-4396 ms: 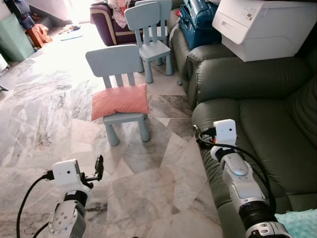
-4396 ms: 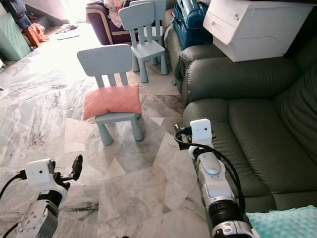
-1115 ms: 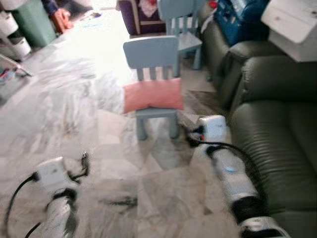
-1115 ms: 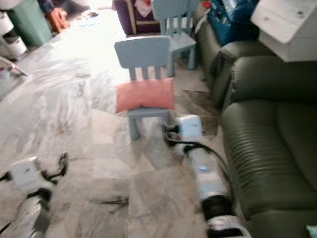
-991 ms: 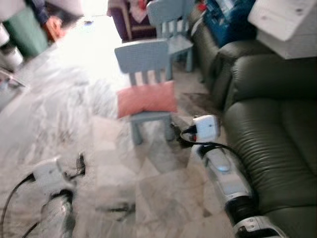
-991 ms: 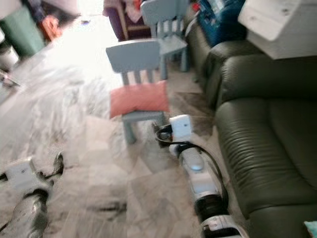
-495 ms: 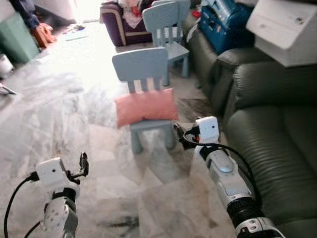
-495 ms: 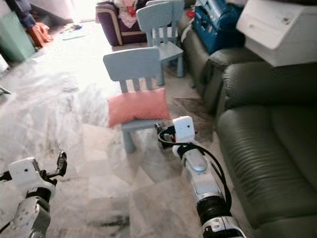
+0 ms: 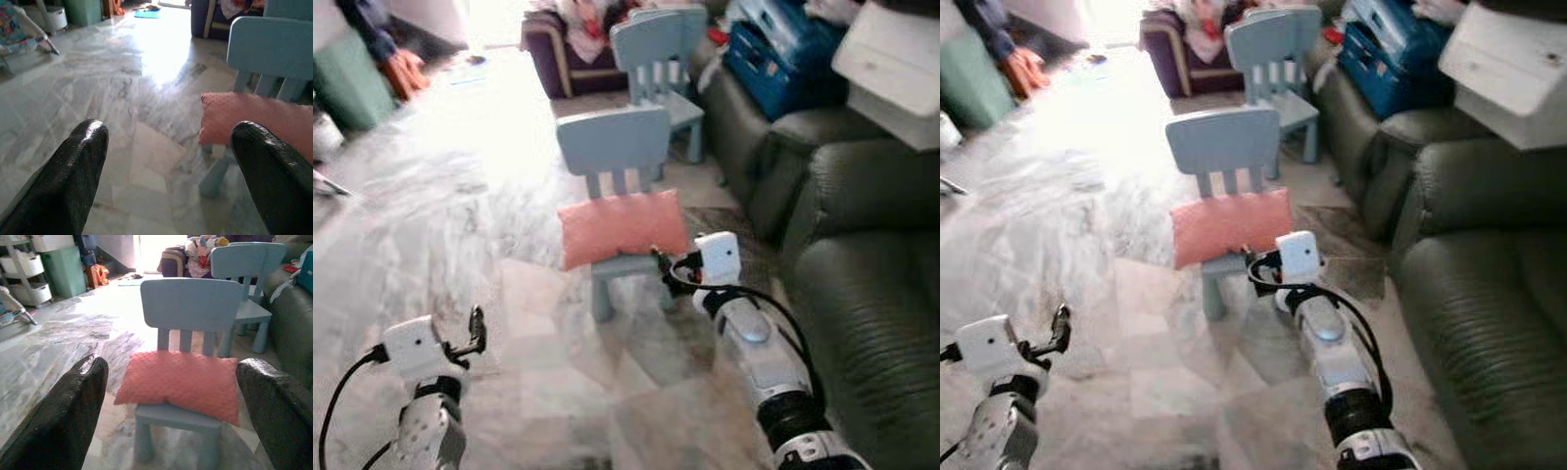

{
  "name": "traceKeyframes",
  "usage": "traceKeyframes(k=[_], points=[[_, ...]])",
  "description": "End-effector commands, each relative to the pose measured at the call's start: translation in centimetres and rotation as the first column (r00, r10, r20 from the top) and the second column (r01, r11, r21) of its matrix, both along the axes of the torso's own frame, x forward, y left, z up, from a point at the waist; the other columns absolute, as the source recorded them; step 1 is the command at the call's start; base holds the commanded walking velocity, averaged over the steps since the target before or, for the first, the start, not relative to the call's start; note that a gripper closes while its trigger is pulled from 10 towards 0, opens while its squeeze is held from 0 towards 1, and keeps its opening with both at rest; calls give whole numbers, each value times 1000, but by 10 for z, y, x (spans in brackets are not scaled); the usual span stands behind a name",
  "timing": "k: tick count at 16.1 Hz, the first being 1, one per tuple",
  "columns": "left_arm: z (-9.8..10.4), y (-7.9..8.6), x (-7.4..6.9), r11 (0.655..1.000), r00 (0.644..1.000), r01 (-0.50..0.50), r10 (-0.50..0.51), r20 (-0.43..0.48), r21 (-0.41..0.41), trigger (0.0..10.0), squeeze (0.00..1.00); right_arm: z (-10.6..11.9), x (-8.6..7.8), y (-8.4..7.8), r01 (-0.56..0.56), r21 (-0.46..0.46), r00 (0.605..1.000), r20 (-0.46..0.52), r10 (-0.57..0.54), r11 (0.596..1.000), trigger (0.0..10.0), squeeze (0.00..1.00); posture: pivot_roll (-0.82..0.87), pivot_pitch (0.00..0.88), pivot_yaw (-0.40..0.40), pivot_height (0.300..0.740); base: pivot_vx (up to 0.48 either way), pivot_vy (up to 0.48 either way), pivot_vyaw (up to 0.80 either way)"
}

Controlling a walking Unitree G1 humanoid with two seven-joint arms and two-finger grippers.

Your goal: Move the pillow to the sofa

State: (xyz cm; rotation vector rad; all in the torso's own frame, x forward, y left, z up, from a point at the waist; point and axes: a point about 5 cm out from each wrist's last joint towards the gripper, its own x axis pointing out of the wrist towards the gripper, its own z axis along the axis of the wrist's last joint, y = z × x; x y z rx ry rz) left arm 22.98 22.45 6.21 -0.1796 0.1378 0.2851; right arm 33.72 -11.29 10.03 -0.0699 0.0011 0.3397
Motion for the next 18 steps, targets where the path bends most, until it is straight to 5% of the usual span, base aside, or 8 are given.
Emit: traceKeyframes(k=[1, 14, 18], points=[[-2, -2, -1, 1000, 1000, 5, -5, -8, 4, 10000, 0, 1, 1, -7, 20, -5, 1000, 6, -20, 1000, 10000, 0, -120, 91, 78, 740, 394, 274, 0], [-5, -7, 0, 1000, 999, 15, -15, -35, 16, 10000, 0, 2, 1, -6, 19, -5, 1000, 8, -19, 1000, 10000, 0, -122, 94, 80, 740, 469, 20, 0], [-3, -8, 0, 1000, 1000, 5, -5, -11, -4, 10000, 0, 2, 1, -6, 17, -6, 1000, 7, -17, 1000, 10000, 0, -121, 93, 79, 740, 94, 0, 0]])
